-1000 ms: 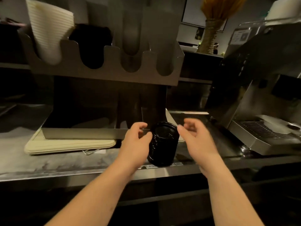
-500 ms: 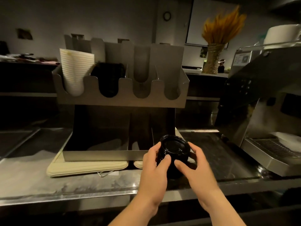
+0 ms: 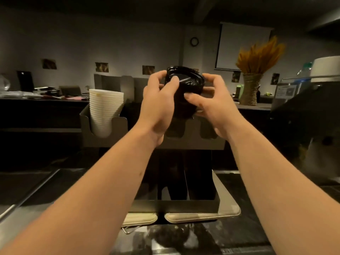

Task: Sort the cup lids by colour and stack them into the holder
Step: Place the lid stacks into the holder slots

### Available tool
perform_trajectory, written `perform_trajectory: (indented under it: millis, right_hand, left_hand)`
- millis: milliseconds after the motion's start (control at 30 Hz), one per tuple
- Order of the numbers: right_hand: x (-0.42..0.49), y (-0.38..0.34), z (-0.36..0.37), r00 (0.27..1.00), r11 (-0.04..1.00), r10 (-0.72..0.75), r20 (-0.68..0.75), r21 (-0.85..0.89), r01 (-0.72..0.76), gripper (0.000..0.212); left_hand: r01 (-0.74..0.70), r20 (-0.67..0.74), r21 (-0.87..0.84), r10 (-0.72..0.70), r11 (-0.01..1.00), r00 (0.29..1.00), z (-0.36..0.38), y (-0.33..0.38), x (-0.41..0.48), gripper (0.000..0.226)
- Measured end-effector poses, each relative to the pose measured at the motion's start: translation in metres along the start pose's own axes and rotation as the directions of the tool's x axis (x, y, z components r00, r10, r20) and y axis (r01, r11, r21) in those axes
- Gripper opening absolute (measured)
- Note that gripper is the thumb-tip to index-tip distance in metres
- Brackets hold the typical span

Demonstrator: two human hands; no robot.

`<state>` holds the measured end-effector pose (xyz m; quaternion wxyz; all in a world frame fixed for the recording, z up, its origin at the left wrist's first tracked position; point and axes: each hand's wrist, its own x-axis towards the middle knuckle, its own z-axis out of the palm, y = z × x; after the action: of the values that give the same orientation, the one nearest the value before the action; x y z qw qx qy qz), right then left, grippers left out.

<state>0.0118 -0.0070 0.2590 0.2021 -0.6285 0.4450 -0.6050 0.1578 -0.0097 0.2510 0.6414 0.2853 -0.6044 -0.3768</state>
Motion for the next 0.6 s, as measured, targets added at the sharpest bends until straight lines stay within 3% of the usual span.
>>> perform_trajectory:
  millis: [233,500,600]
  right_hand:
    - [0.047,0.021,0.014,0.998,0.996,0.049,0.035,-0.076,-0.046,0.071]
    - [0.055,0.017,0.009,0.992,0.883,0.061,0.108,-0.470,-0.003,0.069]
    - [0.053,0.019,0.009,0.998,0.833,0.022,0.055,-0.553,0.012,0.070]
  left_hand:
    - [0.127,-0.003,0.041,-0.127,0.991,0.992,-0.003,-0.016,0.038,0.056]
    - [0.247,-0.038,0.119,-0.244,0.962,0.969,0.000,-0.021,0.055,0.044]
    - [0.240,-0.061,0.220,-0.232,0.946,0.971,0.004,-0.018,0.056,0.046]
